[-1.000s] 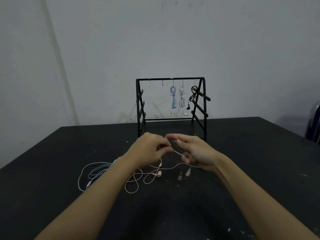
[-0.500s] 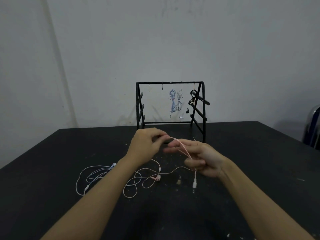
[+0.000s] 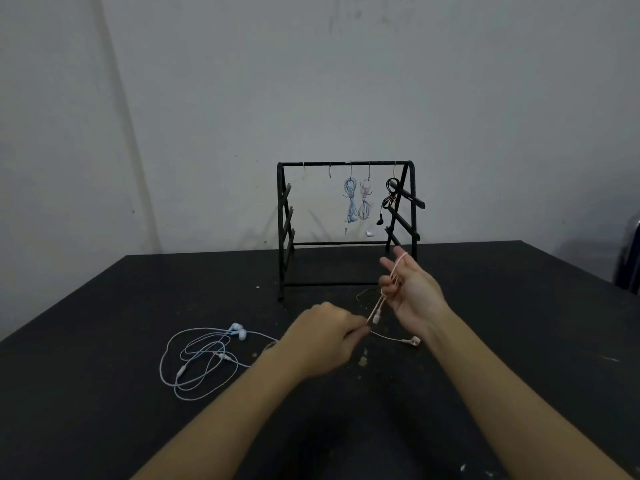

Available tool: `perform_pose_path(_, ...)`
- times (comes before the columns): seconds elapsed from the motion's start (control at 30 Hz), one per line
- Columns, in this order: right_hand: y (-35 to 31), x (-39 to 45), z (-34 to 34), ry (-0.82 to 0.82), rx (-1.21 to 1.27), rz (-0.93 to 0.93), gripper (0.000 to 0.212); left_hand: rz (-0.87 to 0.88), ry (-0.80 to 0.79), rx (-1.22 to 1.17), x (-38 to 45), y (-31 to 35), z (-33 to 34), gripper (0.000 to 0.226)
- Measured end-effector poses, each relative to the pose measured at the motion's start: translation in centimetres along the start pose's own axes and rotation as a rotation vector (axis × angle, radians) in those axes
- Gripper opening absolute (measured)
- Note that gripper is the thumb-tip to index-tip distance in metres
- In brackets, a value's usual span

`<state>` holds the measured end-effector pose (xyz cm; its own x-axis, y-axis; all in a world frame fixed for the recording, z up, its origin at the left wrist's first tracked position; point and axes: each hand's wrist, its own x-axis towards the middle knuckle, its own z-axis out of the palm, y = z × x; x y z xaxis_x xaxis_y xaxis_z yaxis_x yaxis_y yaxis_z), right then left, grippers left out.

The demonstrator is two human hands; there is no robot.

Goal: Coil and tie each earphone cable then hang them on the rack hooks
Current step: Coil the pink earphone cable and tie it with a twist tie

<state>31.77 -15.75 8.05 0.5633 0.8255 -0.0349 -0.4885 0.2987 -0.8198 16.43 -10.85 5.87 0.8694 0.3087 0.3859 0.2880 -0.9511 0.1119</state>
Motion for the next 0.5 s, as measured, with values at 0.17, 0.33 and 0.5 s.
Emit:
perform_pose_path(0.17, 0.9, -0.5, 0.0, 0.007, -0.435, -0.102, 0.043, 0.178, -0.18, 0.265, 0.8, 1.0, -2.2, 0.031)
perform_pose_path(0.33, 1.7, -1.8, 0.5, -0.224, -0.821, -0.204, 0.045, 0.214, -0.18, 0.372, 1.4, 1.8, -3.5, 0.029)
perform_pose_path(0.5, 1.1, -3.1, -0.5, -0.416, -0.862, -0.105, 0.04, 0.112, -0.061, 0.204, 1.6, -1.6, -5.6, 0.025)
